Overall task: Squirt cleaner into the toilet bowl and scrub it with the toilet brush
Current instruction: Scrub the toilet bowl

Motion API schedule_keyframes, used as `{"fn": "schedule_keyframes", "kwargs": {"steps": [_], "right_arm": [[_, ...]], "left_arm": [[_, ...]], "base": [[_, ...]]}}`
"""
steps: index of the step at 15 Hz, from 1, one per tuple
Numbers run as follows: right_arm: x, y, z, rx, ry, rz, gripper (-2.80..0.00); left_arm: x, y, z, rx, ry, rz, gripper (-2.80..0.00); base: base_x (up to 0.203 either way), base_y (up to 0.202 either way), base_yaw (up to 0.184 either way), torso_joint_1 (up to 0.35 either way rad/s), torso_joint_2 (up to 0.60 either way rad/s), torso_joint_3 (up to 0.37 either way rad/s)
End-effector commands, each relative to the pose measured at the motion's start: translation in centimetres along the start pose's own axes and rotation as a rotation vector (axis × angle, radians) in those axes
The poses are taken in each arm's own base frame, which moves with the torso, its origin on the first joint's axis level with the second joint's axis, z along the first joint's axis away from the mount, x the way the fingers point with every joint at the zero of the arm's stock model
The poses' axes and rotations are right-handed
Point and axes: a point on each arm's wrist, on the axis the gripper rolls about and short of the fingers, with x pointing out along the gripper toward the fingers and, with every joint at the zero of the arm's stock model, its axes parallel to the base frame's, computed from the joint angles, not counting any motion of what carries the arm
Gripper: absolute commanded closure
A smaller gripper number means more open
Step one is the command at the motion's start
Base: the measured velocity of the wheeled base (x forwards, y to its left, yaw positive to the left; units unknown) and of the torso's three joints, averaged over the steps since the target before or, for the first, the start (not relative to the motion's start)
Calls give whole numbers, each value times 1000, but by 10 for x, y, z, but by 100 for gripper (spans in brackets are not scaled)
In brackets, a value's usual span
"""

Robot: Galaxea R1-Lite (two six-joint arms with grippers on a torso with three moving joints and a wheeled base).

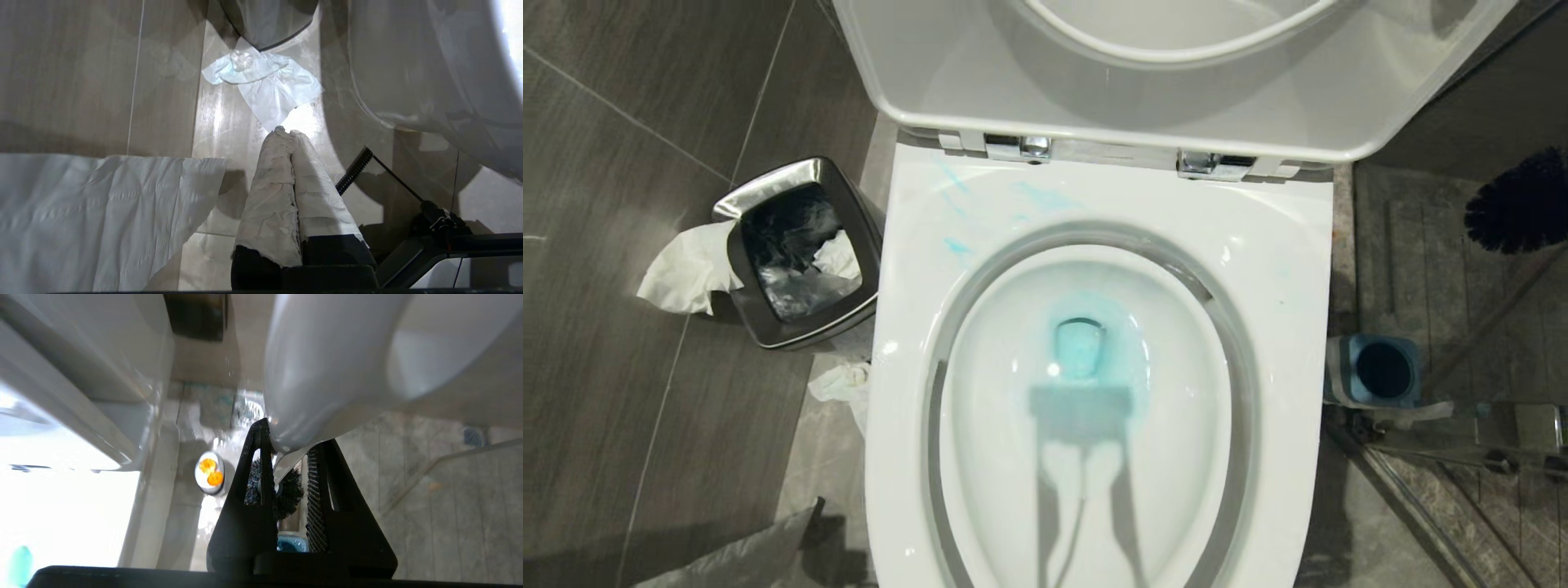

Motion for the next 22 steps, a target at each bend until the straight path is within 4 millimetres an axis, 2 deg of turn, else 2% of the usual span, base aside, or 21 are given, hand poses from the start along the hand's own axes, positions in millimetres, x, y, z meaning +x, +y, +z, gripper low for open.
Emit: {"fn": "schedule_keyframes", "kwargs": {"steps": [1,17,22], "right_arm": [[0,0,2,-2,-8,7,0],[1,1,-4,10,41,35,0],[5,3,-19,23,112,70,0]], "left_arm": [[0,0,0,0,2,0,0],[0,0,0,0,2,0,0],[0,0,0,0,2,0,0]], "base": [[0,0,0,2,3,199],[0,0,0,2,3,201],[0,0,0,-1,2,156]]}}
